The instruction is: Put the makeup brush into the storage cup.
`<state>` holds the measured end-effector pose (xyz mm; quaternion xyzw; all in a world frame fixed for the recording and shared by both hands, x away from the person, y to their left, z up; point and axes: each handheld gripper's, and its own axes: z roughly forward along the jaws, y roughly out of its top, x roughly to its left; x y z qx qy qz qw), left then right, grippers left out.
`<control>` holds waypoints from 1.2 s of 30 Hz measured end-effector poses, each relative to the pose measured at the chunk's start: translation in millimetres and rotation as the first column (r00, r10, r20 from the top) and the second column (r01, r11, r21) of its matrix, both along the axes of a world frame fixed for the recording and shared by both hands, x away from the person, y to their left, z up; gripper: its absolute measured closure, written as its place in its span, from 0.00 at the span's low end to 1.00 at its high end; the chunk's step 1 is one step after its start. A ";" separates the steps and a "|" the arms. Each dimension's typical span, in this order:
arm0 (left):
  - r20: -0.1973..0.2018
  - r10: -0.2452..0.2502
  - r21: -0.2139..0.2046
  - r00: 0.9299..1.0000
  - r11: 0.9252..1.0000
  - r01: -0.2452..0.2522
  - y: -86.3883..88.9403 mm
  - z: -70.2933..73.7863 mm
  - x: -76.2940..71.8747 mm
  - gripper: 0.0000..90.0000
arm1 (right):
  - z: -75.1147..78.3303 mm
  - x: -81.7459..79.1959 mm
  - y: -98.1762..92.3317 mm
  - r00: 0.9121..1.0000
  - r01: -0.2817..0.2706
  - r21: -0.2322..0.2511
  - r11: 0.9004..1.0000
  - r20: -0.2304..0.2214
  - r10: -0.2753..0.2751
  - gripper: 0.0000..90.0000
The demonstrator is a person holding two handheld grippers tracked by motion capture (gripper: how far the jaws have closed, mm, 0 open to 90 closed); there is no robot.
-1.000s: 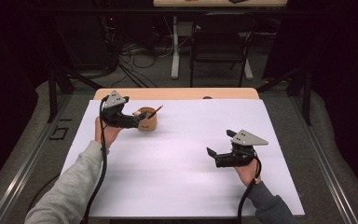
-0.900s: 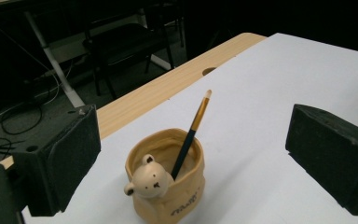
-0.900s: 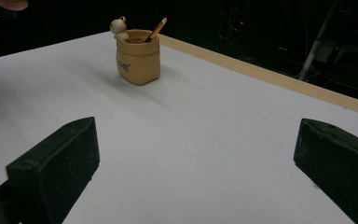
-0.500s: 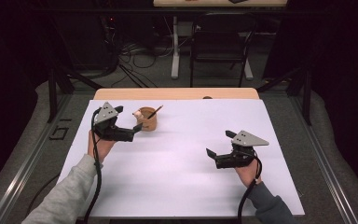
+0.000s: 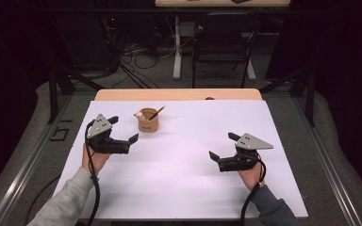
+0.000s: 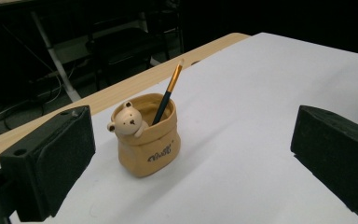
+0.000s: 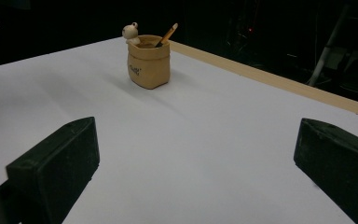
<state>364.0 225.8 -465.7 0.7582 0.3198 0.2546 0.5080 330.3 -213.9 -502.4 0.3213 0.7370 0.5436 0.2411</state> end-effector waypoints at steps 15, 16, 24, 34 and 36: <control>0.012 -0.016 -0.045 1.000 0.999 0.017 7.4 -23.5 -24.4 0.00 | -2.7 -1.7 2.8 1.000 -0.020 0.006 1.000 0.007 0.020 0.00; 0.015 -0.020 -0.046 1.000 0.999 0.020 7.9 -24.9 -25.6 0.00 | -2.9 -1.8 2.8 1.000 -0.018 0.007 1.000 0.008 0.018 0.00; 0.011 -0.003 -0.041 1.000 0.999 0.003 11.6 -39.6 -37.1 0.00 | -3.1 -5.4 -1.1 1.000 -0.013 0.009 1.000 0.016 0.012 0.00; 0.001 0.013 -0.024 1.000 1.000 -0.013 19.4 -52.1 -47.0 0.00 | -5.7 -14.2 -11.3 1.000 0.006 0.016 1.000 0.001 -0.006 0.00; -0.002 0.015 -0.020 1.000 1.000 -0.015 20.5 -53.8 -49.0 0.00 | -6.0 -16.5 -13.8 1.000 0.009 0.018 1.000 0.002 -0.009 0.00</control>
